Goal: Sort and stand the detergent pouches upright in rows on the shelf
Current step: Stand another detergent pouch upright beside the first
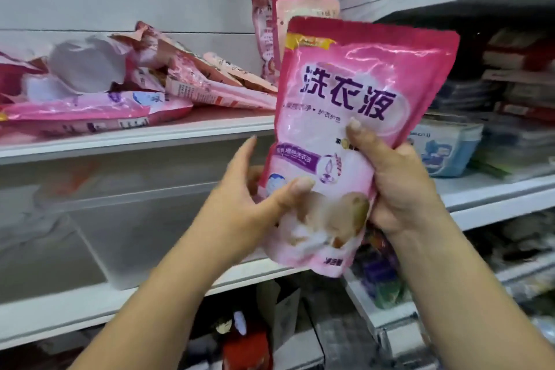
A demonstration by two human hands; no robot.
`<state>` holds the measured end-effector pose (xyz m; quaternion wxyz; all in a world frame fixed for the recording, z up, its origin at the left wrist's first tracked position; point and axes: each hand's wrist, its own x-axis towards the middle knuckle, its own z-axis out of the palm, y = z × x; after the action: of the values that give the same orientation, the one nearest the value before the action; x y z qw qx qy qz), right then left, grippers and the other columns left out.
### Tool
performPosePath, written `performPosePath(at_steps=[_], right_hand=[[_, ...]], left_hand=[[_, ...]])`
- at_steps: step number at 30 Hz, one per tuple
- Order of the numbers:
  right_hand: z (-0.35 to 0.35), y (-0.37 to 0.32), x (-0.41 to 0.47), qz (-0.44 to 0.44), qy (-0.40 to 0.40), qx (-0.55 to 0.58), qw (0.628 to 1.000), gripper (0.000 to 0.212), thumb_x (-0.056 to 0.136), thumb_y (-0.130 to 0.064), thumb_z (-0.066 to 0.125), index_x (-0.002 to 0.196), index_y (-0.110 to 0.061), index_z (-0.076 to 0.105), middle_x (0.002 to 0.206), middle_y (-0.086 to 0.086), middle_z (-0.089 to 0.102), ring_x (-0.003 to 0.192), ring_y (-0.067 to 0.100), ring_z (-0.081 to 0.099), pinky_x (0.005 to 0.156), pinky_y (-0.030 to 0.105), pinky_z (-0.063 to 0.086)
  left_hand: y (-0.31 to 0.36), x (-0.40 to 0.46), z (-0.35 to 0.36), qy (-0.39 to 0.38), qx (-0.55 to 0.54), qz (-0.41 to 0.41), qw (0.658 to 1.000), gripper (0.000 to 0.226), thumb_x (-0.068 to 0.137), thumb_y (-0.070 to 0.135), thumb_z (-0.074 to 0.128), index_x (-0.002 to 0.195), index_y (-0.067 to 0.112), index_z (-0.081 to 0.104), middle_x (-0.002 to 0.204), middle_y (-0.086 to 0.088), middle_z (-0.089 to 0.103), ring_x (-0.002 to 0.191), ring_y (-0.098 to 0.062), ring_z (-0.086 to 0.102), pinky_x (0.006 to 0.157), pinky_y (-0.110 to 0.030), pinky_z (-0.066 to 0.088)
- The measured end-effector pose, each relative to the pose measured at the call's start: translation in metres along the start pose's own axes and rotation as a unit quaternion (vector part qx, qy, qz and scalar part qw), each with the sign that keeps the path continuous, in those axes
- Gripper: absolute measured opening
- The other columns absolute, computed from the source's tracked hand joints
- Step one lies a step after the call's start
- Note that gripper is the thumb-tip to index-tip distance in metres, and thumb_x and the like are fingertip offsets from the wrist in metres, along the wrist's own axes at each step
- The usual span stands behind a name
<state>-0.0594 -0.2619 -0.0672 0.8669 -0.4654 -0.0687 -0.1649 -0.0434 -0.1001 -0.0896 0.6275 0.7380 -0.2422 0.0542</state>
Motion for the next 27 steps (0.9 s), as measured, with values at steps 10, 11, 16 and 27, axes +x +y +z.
performPosePath(at_steps=[10,11,16,27], right_hand=[[-0.011,-0.057,0.039,-0.118,-0.009,-0.161,0.98,0.042,0.07,-0.027,0.068,0.109,-0.016,0.056,0.095,0.002,0.072,0.085,0.016,0.07,0.071,0.029,0.057],[-0.012,-0.06,0.047,-0.147,0.013,-0.173,0.974,0.032,0.074,-0.021,0.068,0.104,-0.018,0.056,0.093,0.001,0.071,0.082,0.014,0.07,0.068,0.027,0.057],[-0.016,-0.077,0.099,-0.262,0.069,-0.275,0.923,0.033,0.077,-0.02,0.071,0.097,-0.029,0.047,0.103,-0.002,0.063,0.084,0.007,0.063,0.076,0.024,0.054],[-0.028,-0.045,0.201,-0.06,-0.023,-0.218,0.974,0.02,0.087,-0.018,0.059,0.106,-0.023,0.055,0.101,0.001,0.069,0.089,0.017,0.068,0.08,0.036,0.055]], left_hand=[[0.038,0.091,0.056,-0.017,-0.108,0.158,0.981,0.034,0.064,0.041,0.064,0.091,0.021,0.06,0.085,0.006,0.069,0.079,-0.006,0.066,0.072,-0.023,0.054],[0.043,0.099,0.054,-0.052,-0.059,0.169,0.982,0.038,0.063,0.051,0.059,0.091,0.025,0.059,0.084,0.011,0.068,0.077,0.001,0.064,0.07,-0.017,0.051],[0.049,0.161,0.002,-0.054,0.473,0.167,0.864,0.088,0.06,0.071,0.045,0.135,0.024,0.044,0.141,-0.002,0.045,0.131,-0.019,0.038,0.107,-0.035,0.029],[0.03,0.19,-0.044,-0.166,0.686,0.053,0.707,0.099,0.056,0.086,0.028,0.141,0.036,0.029,0.148,0.006,0.034,0.132,-0.019,0.035,0.107,-0.03,0.027]])
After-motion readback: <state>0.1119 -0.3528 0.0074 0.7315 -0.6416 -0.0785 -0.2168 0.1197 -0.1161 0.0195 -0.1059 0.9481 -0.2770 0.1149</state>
